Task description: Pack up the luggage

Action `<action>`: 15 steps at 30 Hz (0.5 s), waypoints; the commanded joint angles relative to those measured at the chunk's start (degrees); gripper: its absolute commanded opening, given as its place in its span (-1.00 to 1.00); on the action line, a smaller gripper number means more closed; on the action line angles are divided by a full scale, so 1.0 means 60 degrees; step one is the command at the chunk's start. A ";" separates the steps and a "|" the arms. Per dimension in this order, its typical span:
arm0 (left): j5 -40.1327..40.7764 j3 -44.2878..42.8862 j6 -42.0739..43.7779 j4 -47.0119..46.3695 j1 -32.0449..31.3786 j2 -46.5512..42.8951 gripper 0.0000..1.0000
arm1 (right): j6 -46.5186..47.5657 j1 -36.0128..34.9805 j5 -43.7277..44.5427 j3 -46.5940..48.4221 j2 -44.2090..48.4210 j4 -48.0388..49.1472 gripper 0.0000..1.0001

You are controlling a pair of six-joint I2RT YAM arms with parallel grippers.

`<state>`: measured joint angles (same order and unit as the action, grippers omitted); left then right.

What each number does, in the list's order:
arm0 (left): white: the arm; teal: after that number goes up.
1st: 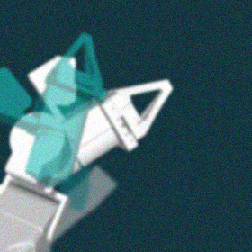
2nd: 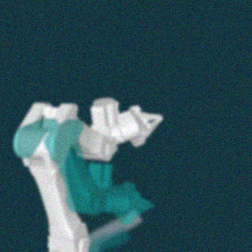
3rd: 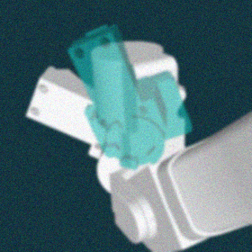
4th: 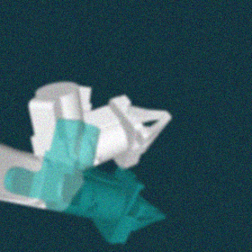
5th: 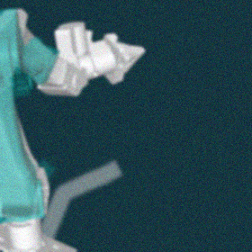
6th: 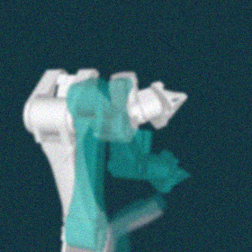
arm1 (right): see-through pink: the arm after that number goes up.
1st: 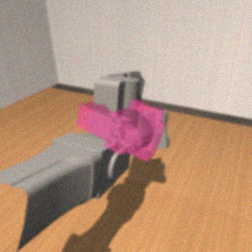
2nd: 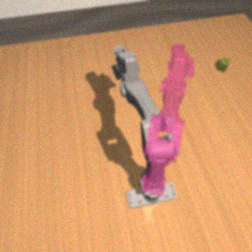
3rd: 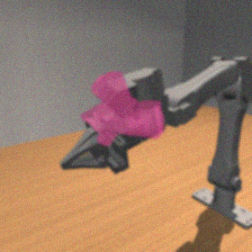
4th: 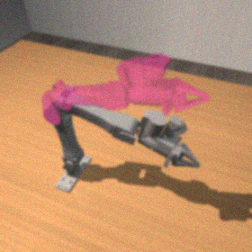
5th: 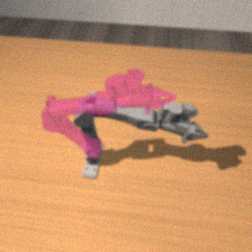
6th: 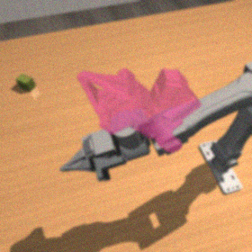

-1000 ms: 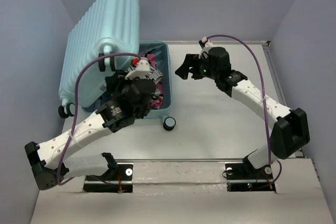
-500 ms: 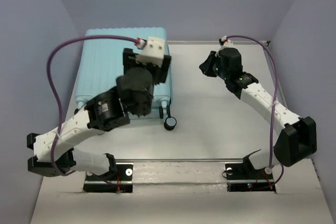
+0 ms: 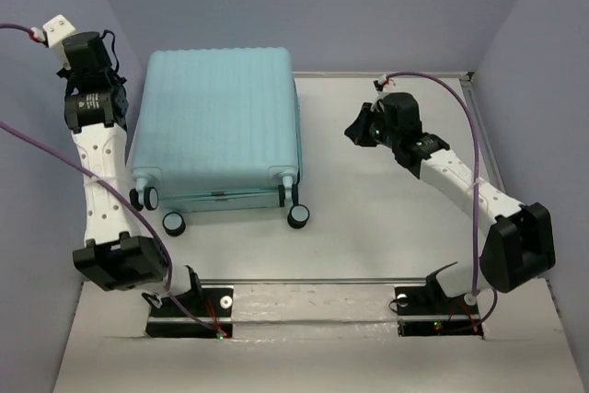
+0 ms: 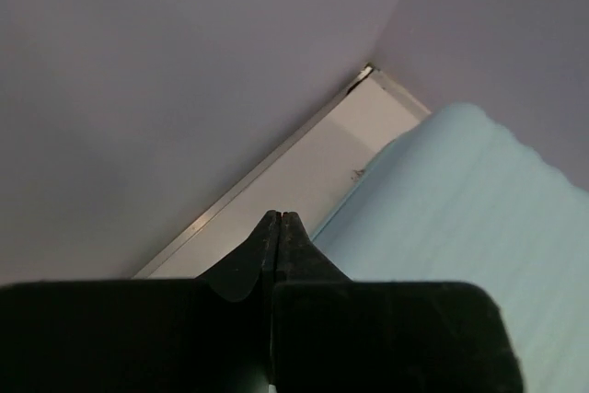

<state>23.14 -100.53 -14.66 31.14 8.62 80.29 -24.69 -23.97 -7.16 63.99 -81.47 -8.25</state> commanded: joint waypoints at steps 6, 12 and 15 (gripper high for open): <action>-0.1204 0.1299 -0.0912 -0.0149 0.1843 0.1442 -0.89 | 0.0482 -0.0107 -0.0726 -0.0029 -0.0176 0.0350 -0.86; -0.1467 0.2545 -0.1131 -0.0662 0.1932 0.1969 -0.88 | 0.0526 -0.0399 -0.0536 0.0102 -0.0644 0.0379 -0.86; -0.1688 0.2809 -0.1263 -0.0737 0.1961 0.2683 -0.89 | 0.0511 -0.0400 -0.0463 0.0146 -0.0835 0.0379 -0.86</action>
<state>15.18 -85.01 -20.58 29.61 19.99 93.71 -22.63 -25.65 -10.11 63.92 -85.52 -8.14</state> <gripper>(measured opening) 0.069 0.070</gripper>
